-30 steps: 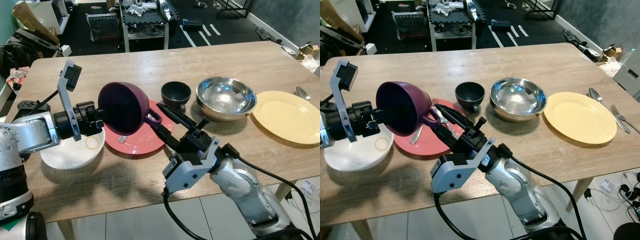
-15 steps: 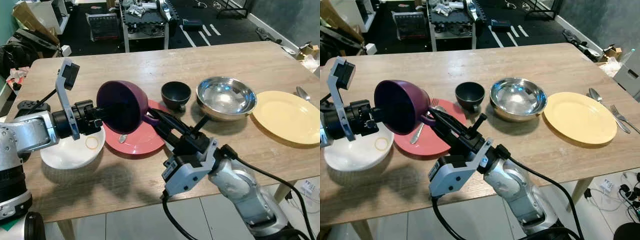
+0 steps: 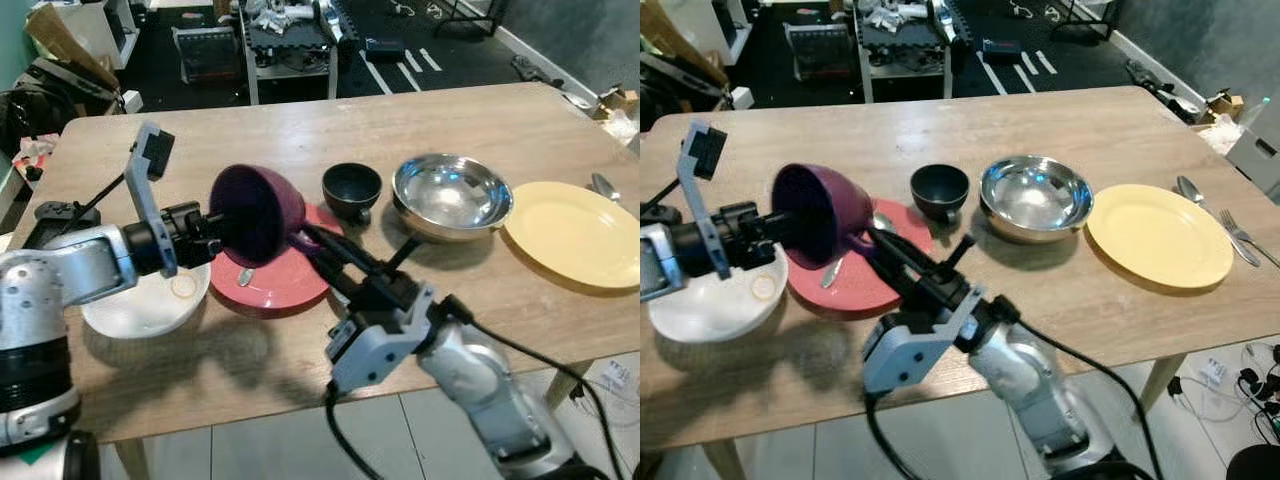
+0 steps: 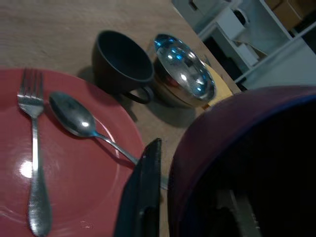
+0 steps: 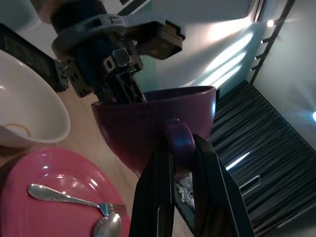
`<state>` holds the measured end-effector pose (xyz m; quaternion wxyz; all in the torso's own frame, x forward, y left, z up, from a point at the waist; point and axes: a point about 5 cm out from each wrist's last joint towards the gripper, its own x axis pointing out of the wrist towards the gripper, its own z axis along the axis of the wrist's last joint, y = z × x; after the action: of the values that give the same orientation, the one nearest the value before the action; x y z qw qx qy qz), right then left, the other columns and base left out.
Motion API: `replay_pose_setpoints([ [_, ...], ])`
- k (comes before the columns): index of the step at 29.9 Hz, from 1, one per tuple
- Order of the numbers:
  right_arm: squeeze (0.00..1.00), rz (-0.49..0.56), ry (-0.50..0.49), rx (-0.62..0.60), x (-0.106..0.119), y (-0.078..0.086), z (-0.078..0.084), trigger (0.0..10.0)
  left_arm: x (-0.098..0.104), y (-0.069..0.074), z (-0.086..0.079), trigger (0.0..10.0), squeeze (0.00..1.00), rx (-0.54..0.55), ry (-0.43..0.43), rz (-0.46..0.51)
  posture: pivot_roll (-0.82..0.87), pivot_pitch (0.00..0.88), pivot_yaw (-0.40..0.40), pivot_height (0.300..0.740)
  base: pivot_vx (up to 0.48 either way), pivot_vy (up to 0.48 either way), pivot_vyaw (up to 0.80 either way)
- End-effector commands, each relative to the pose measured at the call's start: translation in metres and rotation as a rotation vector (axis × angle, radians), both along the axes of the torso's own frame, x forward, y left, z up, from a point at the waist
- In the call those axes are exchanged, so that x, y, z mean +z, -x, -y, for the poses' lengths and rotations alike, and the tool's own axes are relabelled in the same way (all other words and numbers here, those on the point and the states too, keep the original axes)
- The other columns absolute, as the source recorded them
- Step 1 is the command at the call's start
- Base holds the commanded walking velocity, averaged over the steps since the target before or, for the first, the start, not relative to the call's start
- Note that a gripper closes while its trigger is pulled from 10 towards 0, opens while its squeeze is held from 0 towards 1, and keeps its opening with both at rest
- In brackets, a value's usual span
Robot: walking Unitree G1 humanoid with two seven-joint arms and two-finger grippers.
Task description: Setting the table
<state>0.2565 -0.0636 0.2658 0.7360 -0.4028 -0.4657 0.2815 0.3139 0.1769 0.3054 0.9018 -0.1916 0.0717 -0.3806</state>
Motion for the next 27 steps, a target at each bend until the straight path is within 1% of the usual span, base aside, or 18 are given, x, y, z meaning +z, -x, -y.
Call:
replay_pose_setpoints([
  [1, 0.00, 0.008, 0.021, 0.033, -0.004, 0.007, -0.005, 10.0, 0.004, -0.001, -0.013, 10.0, 0.00, 0.094, -0.003, 0.027, 0.11, 0.221, 0.134, 0.740, 0.000, 0.000, 0.00],
  [4, 0.00, -0.020, 0.031, 0.008, -0.010, 0.003, -0.004, 10.0, 0.012, 0.002, -0.014, 10.0, 0.00, 0.088, 0.003, 0.075, 0.11, 0.221, 0.134, 0.740, 0.000, 0.000, 0.00],
  [5, 0.00, -0.039, 0.028, -0.010, -0.015, 0.001, -0.001, 10.0, 0.017, 0.009, -0.012, 10.0, 0.00, 0.040, 0.020, 0.106, 0.12, 0.222, 0.128, 0.740, 0.000, 0.000, 0.00],
  [7, 0.00, -0.049, 0.021, -0.015, -0.016, 0.000, -0.001, 10.0, 0.018, 0.011, -0.011, 10.0, 0.00, 0.028, 0.021, 0.115, 0.12, 0.221, 0.129, 0.740, 0.000, 0.000, 0.00],
  [9, 0.00, -0.083, 0.023, -0.036, -0.023, -0.004, 0.000, 10.0, 0.019, 0.016, -0.009, 10.0, 0.00, -0.005, 0.029, 0.126, 0.12, 0.221, 0.129, 0.740, 0.000, 0.000, 0.00],
  [11, 0.00, -0.158, 0.020, -0.070, -0.034, -0.010, 0.004, 10.0, 0.021, 0.024, -0.007, 10.0, 0.00, -0.050, 0.043, 0.151, 0.12, 0.217, 0.125, 0.740, 0.000, 0.000, 0.00],
  [12, 0.00, -0.203, 0.000, -0.101, -0.040, -0.014, 0.008, 10.0, 0.021, 0.026, -0.006, 10.0, 0.00, -0.054, 0.042, 0.162, 0.12, 0.214, 0.122, 0.740, 0.000, 0.000, 0.00],
  [14, 0.00, -0.244, -0.024, -0.134, -0.045, -0.018, 0.013, 10.0, 0.021, 0.028, -0.005, 10.0, 0.00, -0.049, 0.038, 0.173, 0.12, 0.214, 0.122, 0.740, 0.000, 0.000, 0.00],
  [15, 0.00, -0.305, -0.106, -0.194, -0.046, -0.025, 0.021, 10.0, 0.019, 0.025, -0.006, 10.0, 0.00, 0.007, 0.023, 0.178, 0.12, 0.210, 0.114, 0.740, 0.000, 0.000, 0.00],
  [16, 0.00, -0.305, -0.106, -0.194, -0.046, -0.025, 0.021, 10.0, 0.019, 0.025, -0.006, 10.0, 0.00, 0.007, 0.023, 0.178, 0.12, 0.210, 0.114, 0.740, 0.000, 0.000, 0.00],
  [17, 0.00, -0.347, -0.163, -0.234, -0.047, -0.030, 0.027, 10.0, 0.017, 0.023, -0.006, 10.0, 0.00, 0.049, 0.012, 0.181, 0.12, 0.210, 0.114, 0.740, 0.000, 0.000, 0.00],
  [19, 0.00, -0.466, -0.355, -0.331, -0.049, -0.040, 0.046, 10.0, 0.013, 0.017, -0.010, 10.0, 0.00, 0.168, 0.018, 0.179, 0.11, 0.205, 0.106, 0.740, 0.000, 0.000, 0.00],
  [20, 0.00, -0.466, -0.355, -0.331, -0.049, -0.040, 0.046, 10.0, 0.013, 0.017, -0.010, 10.0, 0.00, 0.168, 0.018, 0.179, 0.11, 0.205, 0.106, 0.740, 0.000, 0.000, 0.00],
  [22, 0.00, -0.565, -0.504, -0.376, -0.054, -0.045, 0.058, 10.0, 0.008, 0.016, -0.009, 10.0, 0.00, 0.229, -0.016, 0.193, 0.11, 0.202, 0.105, 0.740, 0.000, 0.000, 0.00],
  [23, 0.00, -0.648, -0.622, -0.389, -0.060, -0.046, 0.066, 10.0, 0.003, 0.017, -0.004, 10.0, 0.00, 0.251, -0.029, 0.200, 0.11, 0.197, 0.101, 0.740, 0.000, 0.000, 0.00],
  [24, 0.00, -0.672, -0.655, -0.391, -0.062, -0.046, 0.068, 10.0, 0.002, 0.017, -0.003, 10.0, 0.00, 0.256, -0.026, 0.199, 0.11, 0.197, 0.101, 0.740, 0.000, 0.000, 0.00],
  [26, 0.00, -0.717, -0.758, -0.404, -0.063, -0.046, 0.076, 10.0, 0.001, 0.017, -0.002, 10.0, 0.00, 0.279, -0.025, 0.201, 0.10, 0.191, 0.094, 0.740, 0.000, 0.000, 0.00],
  [27, 0.00, -0.717, -0.758, -0.404, -0.063, -0.046, 0.076, 10.0, 0.001, 0.017, -0.002, 10.0, 0.00, 0.279, -0.025, 0.201, 0.10, 0.191, 0.094, 0.740, 0.000, 0.000, 0.00],
])
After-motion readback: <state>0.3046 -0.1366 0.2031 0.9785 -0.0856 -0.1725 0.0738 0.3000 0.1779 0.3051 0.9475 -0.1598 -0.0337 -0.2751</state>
